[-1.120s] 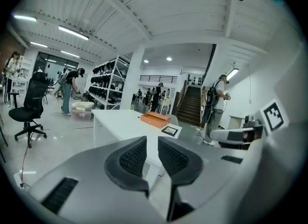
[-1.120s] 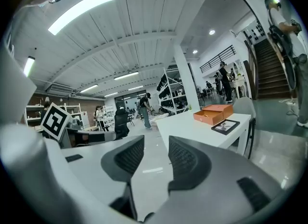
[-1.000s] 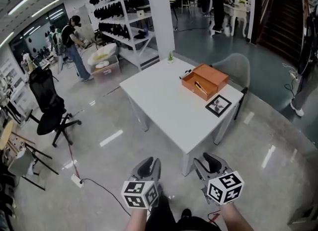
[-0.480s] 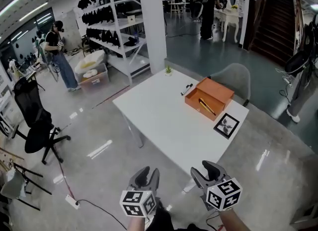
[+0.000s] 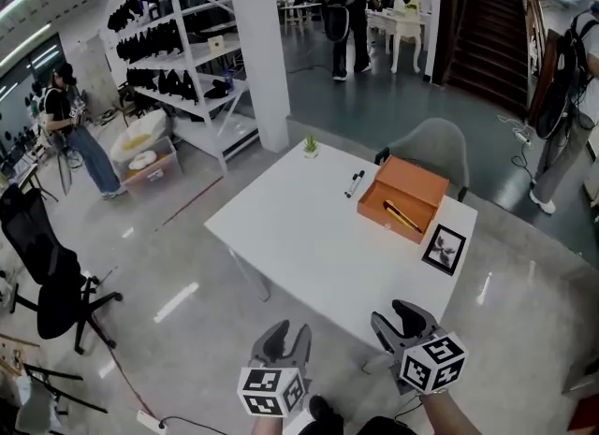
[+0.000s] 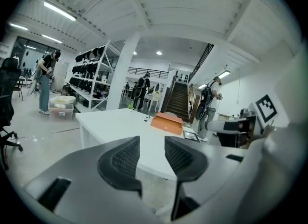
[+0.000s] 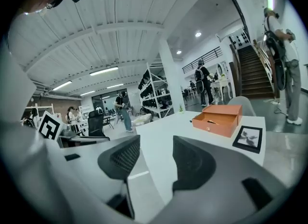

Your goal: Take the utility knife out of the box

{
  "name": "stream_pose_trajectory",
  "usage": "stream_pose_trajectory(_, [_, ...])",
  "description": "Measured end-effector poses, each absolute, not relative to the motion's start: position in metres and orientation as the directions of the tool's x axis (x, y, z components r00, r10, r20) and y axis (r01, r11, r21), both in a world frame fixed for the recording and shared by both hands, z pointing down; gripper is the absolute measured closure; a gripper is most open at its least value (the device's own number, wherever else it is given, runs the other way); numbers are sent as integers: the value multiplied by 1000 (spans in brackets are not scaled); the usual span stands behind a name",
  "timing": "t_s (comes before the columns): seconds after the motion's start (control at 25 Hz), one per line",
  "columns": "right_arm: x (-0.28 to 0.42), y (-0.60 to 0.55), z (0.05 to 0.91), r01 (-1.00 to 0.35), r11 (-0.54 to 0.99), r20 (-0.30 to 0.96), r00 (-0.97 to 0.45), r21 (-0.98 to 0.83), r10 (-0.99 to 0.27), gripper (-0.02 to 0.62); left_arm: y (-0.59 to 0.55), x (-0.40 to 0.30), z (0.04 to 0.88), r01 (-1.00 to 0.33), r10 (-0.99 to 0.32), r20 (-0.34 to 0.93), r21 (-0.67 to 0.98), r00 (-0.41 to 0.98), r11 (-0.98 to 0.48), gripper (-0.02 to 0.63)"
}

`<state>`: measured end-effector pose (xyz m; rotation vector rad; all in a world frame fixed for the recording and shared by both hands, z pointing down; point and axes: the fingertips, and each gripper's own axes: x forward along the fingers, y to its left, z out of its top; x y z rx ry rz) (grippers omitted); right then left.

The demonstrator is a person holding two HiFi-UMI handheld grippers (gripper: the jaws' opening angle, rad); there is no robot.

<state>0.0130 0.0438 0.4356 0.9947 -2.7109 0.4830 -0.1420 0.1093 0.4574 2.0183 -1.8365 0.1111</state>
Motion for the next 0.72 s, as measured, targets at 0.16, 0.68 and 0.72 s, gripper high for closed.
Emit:
stream_pose_trajectory(0.16, [2, 30, 436, -690, 691, 319, -718, -215, -618, 400, 90, -159, 457, -965, -933, 319, 246, 166, -88, 469])
stream_pose_trajectory(0.68, [28, -50, 437, -783, 596, 334, -618, -177, -712, 400, -2, -168, 454, -959, -919, 316, 226, 236, -169, 470])
stream_pose_trajectory(0.72, [32, -59, 435, -787, 592, 330, -613, -173, -718, 400, -12, -167, 453, -959, -918, 315, 222, 240, -175, 471])
